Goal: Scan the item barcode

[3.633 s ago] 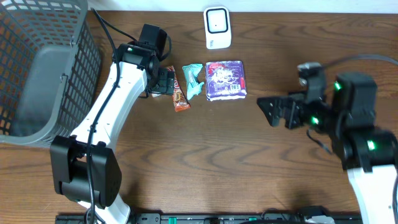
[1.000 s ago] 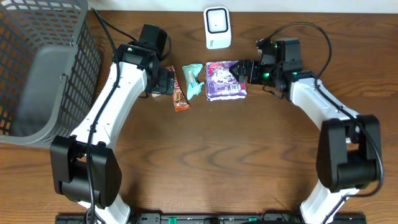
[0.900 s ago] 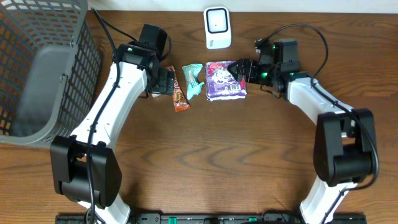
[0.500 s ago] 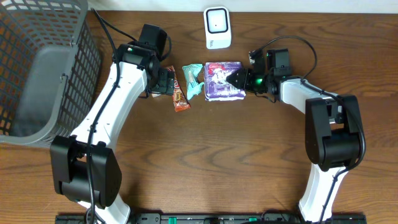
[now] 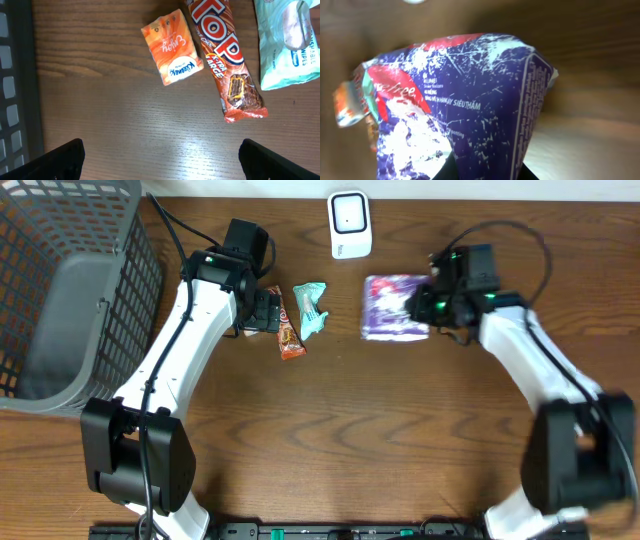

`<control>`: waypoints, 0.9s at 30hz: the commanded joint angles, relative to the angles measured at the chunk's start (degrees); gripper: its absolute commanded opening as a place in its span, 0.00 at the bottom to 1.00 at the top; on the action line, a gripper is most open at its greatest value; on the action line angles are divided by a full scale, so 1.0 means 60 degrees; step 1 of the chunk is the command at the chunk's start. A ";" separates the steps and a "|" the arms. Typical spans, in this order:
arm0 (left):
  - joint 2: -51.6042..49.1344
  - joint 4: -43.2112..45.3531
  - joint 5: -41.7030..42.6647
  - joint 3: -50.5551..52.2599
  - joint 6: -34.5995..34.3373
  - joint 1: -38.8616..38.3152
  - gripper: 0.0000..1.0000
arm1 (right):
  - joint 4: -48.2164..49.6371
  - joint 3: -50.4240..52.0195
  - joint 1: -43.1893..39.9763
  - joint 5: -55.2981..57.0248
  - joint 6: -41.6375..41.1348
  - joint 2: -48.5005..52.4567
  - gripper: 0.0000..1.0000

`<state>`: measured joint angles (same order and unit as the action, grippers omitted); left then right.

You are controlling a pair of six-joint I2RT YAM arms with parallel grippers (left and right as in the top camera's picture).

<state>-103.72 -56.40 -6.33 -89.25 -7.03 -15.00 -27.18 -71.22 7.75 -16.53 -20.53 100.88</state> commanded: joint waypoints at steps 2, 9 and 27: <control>-0.0040 -0.0022 0.0004 0.0007 0.0062 0.0025 0.98 | -0.1239 -0.0189 0.0186 0.4473 0.0732 -0.1297 0.03; -0.0040 -0.0022 0.0004 0.0007 0.0058 0.0025 0.98 | -0.2718 -0.0127 0.0353 0.8794 0.0721 -0.1173 0.02; -0.0040 -0.0022 0.0004 0.0007 0.0062 0.0025 0.98 | -0.2215 -0.0248 0.2554 0.8695 0.0718 0.0845 0.66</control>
<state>-103.72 -56.40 -6.33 -89.25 -7.03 -15.00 -41.45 -71.94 18.59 36.88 -15.75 105.84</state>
